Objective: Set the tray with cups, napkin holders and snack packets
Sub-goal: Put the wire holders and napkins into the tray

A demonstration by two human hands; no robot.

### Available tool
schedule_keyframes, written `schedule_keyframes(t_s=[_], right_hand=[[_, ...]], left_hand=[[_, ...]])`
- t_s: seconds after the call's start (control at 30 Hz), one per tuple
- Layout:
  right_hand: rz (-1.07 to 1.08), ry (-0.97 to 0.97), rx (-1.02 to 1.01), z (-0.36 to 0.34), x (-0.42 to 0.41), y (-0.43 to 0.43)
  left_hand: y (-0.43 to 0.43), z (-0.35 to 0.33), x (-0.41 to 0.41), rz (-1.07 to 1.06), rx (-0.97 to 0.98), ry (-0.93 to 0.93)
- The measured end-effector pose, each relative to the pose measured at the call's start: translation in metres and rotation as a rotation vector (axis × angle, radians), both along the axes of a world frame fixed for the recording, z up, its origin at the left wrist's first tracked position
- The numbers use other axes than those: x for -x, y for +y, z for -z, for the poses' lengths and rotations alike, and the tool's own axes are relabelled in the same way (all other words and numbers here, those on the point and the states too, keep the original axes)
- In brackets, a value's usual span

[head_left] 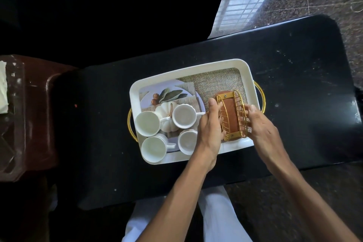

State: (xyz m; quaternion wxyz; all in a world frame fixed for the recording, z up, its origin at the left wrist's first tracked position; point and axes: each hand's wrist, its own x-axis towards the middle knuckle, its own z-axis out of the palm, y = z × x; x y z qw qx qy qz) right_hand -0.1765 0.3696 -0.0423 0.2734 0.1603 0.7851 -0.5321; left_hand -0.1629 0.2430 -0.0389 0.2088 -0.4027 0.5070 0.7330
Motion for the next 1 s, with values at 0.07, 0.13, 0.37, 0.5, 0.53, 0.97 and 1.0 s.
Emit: schedule_keyframes(t_s=[0.07, 0.13, 0.37, 0.5, 0.53, 0.97, 1.0], right_hand=[[-0.006, -0.005, -0.023, -0.001, 0.001, 0.001], [-0.037, 0.000, -0.062, -0.004, 0.002, -0.001], [-0.252, 0.353, -0.412, -0.028, 0.002, -0.033], [-0.444, 0.509, -0.429, -0.045, -0.003, -0.081], [-0.517, 0.529, -0.442, -0.046, -0.005, -0.095], [-1.036, 0.706, -0.459, -0.038, -0.040, -0.313], [-1.051, 0.710, -0.447, -0.037, -0.041, -0.332]], left_hand=[[-0.001, -0.003, 0.001, 0.003, -0.005, 0.009], [-0.003, -0.005, 0.000, 0.013, -0.006, 0.017], [-0.051, -0.032, -0.016, -0.043, 0.157, 0.200], [-0.109, -0.043, -0.043, 0.081, 0.500, 0.329], [-0.126, -0.043, -0.051, 0.145, 0.620, 0.345], [-0.389, -0.034, -0.137, 0.253, 1.320, 0.163], [-0.408, -0.032, -0.140, 0.216, 1.311, 0.129]])
